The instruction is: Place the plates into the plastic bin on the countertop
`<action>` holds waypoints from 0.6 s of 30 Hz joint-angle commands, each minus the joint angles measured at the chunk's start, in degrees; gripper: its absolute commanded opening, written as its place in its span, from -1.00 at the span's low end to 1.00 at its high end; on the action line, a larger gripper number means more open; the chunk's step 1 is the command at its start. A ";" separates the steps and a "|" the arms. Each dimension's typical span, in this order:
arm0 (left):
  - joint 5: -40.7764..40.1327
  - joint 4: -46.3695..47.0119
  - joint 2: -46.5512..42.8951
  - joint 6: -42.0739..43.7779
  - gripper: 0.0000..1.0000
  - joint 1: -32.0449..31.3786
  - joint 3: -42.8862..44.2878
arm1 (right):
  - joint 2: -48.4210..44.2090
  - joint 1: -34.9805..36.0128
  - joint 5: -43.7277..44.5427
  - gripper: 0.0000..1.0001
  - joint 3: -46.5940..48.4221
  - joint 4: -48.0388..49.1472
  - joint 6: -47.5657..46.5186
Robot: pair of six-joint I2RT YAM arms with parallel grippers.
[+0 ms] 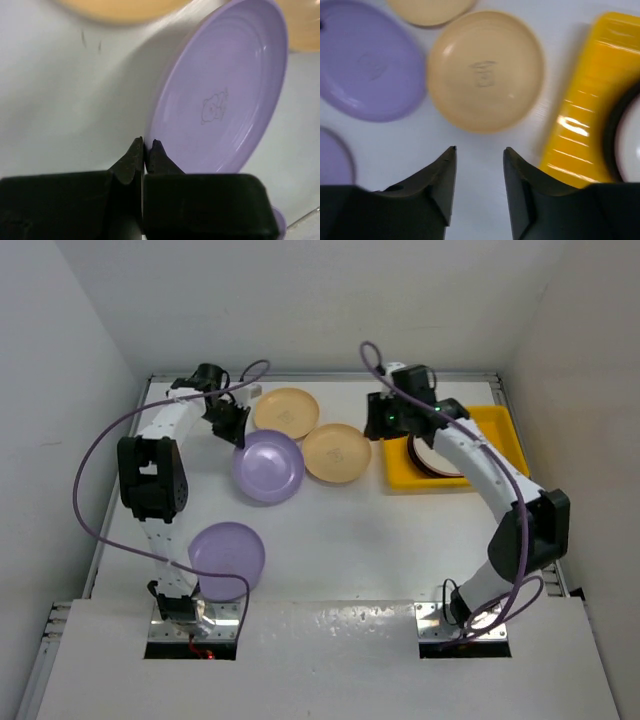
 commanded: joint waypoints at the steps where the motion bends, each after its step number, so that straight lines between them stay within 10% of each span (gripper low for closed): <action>1: 4.72 0.18 -11.74 2.79 -1.00 -5.20 6.24 | 3.18 7.06 -4.28 -0.17 1.52 8.19 -2.26; 3: 5.24 -1.39 -12.28 2.18 -1.00 -6.87 7.39 | 5.83 9.37 -3.50 0.29 5.54 9.09 -2.26; 8: 5.87 -4.48 -12.28 1.65 -1.00 -9.60 10.29 | 10.66 14.03 -1.12 0.35 7.77 14.26 -0.68; 18: 7.01 -4.48 -12.90 0.59 -1.00 -9.60 11.34 | 11.02 14.14 12.75 -0.76 5.74 14.46 5.03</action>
